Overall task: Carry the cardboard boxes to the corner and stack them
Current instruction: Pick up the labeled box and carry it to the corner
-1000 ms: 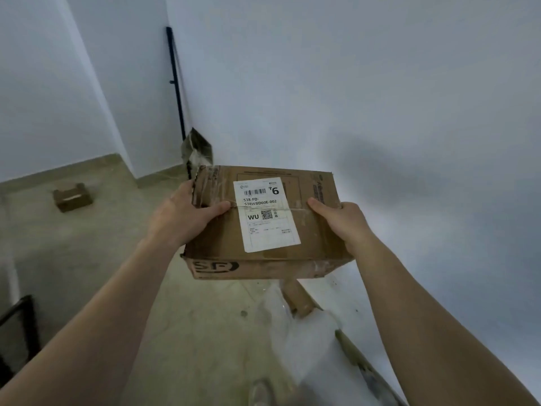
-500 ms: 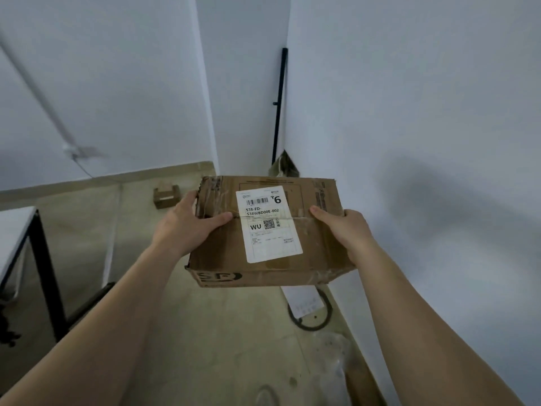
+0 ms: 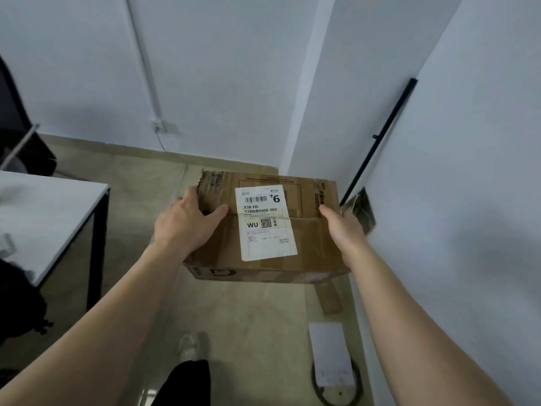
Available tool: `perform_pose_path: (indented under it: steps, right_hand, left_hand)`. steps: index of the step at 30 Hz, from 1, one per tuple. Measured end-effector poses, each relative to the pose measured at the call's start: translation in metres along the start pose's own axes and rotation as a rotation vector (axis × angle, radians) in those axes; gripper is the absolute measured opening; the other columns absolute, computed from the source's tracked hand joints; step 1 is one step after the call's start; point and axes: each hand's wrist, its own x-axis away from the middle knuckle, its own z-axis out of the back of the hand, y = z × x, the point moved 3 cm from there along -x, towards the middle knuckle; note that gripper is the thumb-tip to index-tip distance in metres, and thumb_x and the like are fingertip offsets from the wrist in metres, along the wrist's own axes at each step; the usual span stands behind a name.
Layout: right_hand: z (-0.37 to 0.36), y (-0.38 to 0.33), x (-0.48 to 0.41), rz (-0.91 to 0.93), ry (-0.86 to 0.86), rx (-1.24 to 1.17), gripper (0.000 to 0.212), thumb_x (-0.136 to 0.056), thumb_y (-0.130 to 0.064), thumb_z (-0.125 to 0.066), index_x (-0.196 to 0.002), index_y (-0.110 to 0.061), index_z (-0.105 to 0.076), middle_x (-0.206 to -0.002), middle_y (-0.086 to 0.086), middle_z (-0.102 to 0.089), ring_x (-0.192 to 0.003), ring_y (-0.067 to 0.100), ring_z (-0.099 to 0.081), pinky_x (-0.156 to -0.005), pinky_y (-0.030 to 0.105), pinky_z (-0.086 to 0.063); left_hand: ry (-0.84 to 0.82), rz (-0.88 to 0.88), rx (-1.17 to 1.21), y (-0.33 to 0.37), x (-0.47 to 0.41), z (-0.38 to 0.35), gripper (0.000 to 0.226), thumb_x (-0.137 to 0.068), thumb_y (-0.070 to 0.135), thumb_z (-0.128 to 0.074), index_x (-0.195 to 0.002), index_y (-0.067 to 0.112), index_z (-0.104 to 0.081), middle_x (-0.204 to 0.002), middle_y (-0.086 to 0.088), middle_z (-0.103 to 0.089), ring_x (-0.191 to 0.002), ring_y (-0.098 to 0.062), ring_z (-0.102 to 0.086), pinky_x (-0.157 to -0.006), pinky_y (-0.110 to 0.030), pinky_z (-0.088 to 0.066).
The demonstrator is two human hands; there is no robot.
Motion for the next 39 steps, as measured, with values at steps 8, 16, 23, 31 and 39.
perform_pose_path:
  steps: [8, 16, 23, 31, 39]
  right_hand:
    - [-0.091, -0.080, -0.117, -0.055, 0.027, 0.039, 0.082, -0.096, -0.063, -0.060, -0.158, -0.010, -0.050, -0.149, 0.012, -0.061, -0.134, 0.037, -0.059, -0.114, 0.055, -0.048]
    - [-0.130, -0.126, -0.210, -0.133, 0.070, 0.005, 0.059, -0.096, -0.058, -0.062, -0.134, -0.013, -0.069, -0.117, 0.008, -0.076, -0.108, 0.032, -0.072, -0.103, 0.052, -0.057]
    - [-0.153, -0.154, -0.316, -0.170, 0.130, 0.031, 0.077, -0.096, -0.066, -0.056, -0.154, -0.014, -0.051, -0.144, 0.010, -0.062, -0.130, 0.035, -0.060, -0.107, 0.050, -0.051]
    - [-0.174, -0.171, -0.495, -0.148, 0.050, -0.049, 0.040, -0.101, -0.056, -0.060, -0.125, -0.025, -0.055, -0.100, -0.006, -0.061, -0.088, 0.015, -0.059, -0.089, 0.039, -0.050]
    - [-0.186, -0.161, -0.596, -0.240, 0.044, -0.068, 0.053, -0.095, -0.058, -0.064, -0.131, -0.019, -0.062, -0.119, 0.004, -0.069, -0.106, 0.026, -0.066, -0.101, 0.050, -0.056]
  left_hand:
    - [-0.033, -0.020, -0.012, -0.018, -0.181, 0.006, 0.080, -0.093, 0.073, -0.052, -0.149, 0.016, -0.042, -0.136, -0.016, -0.064, -0.120, -0.041, -0.063, -0.086, -0.045, -0.046]
    - [-0.133, -0.072, -0.008, 0.003, -0.320, -0.006, 0.082, -0.093, 0.073, -0.054, -0.153, 0.019, -0.040, -0.138, -0.015, -0.062, -0.122, -0.041, -0.062, -0.085, -0.043, -0.044]
    - [-0.161, -0.031, -0.003, 0.037, -0.425, -0.039, 0.080, -0.094, 0.072, -0.055, -0.152, 0.019, -0.040, -0.139, -0.016, -0.061, -0.127, -0.041, -0.059, -0.095, -0.047, -0.047]
    - [-0.142, 0.059, -0.014, 0.083, -0.568, -0.099, 0.080, -0.089, 0.074, -0.059, -0.146, 0.019, -0.045, -0.136, -0.015, -0.063, -0.125, -0.038, -0.061, -0.099, -0.048, -0.049]
    - [-0.237, 0.114, 0.028, 0.105, -0.660, -0.161, 0.080, -0.088, 0.068, -0.066, -0.147, 0.020, -0.042, -0.143, -0.015, -0.060, -0.130, -0.039, -0.058, -0.102, -0.049, -0.050]
